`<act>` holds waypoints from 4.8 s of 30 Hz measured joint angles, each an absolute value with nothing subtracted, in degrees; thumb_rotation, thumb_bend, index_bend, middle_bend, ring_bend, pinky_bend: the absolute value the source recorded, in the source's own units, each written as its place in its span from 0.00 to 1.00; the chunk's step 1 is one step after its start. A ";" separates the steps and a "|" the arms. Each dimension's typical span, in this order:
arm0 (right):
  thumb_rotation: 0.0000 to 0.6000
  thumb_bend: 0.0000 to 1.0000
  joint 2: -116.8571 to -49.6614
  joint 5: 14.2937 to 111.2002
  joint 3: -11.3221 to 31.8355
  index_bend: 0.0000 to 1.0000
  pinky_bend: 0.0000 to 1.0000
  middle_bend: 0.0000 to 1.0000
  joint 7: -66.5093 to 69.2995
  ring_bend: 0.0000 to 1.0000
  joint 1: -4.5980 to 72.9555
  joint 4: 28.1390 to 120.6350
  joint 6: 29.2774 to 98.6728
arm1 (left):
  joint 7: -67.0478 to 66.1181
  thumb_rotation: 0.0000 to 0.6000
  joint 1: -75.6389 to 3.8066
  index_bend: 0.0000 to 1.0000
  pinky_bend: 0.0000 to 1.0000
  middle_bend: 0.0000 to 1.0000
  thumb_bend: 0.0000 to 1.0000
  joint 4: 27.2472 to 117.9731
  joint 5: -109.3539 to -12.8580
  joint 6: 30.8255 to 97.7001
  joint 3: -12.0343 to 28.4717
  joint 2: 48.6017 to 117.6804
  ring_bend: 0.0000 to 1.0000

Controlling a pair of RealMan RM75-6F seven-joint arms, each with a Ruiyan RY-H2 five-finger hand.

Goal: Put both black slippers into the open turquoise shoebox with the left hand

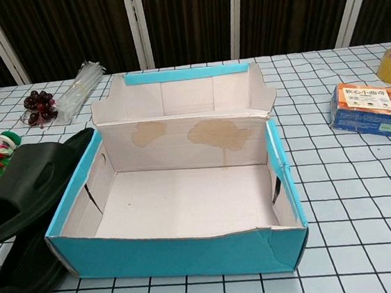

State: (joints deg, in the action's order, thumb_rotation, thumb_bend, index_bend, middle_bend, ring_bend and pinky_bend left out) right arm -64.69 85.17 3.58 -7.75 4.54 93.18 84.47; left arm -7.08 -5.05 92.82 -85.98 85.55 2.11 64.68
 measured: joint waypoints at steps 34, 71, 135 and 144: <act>1.00 0.24 -63.67 84.59 3.19 0.06 0.09 0.13 -6.75 0.13 4.33 94.35 83.33 | 12.13 1.00 -29.26 0.03 0.04 0.05 0.04 113.83 -78.02 45.40 1.26 40.70 0.00; 1.00 0.24 -62.40 82.52 3.20 0.06 0.09 0.13 -6.85 0.13 3.72 96.67 82.75 | 8.11 1.00 -38.64 0.02 0.04 0.16 0.04 109.34 -70.36 35.14 4.04 51.12 0.00; 1.00 0.24 -61.10 80.62 2.99 0.08 0.09 0.13 -6.01 0.13 3.93 98.49 80.49 | -22.49 1.00 -42.02 0.07 0.03 0.26 0.37 113.20 -54.26 50.07 -1.39 59.58 0.00; 1.00 0.24 -61.15 80.63 2.91 0.08 0.09 0.13 -6.64 0.13 3.83 98.88 80.71 | -23.57 1.00 -41.39 0.26 0.03 0.44 0.62 113.58 -54.99 53.45 -0.95 60.02 0.05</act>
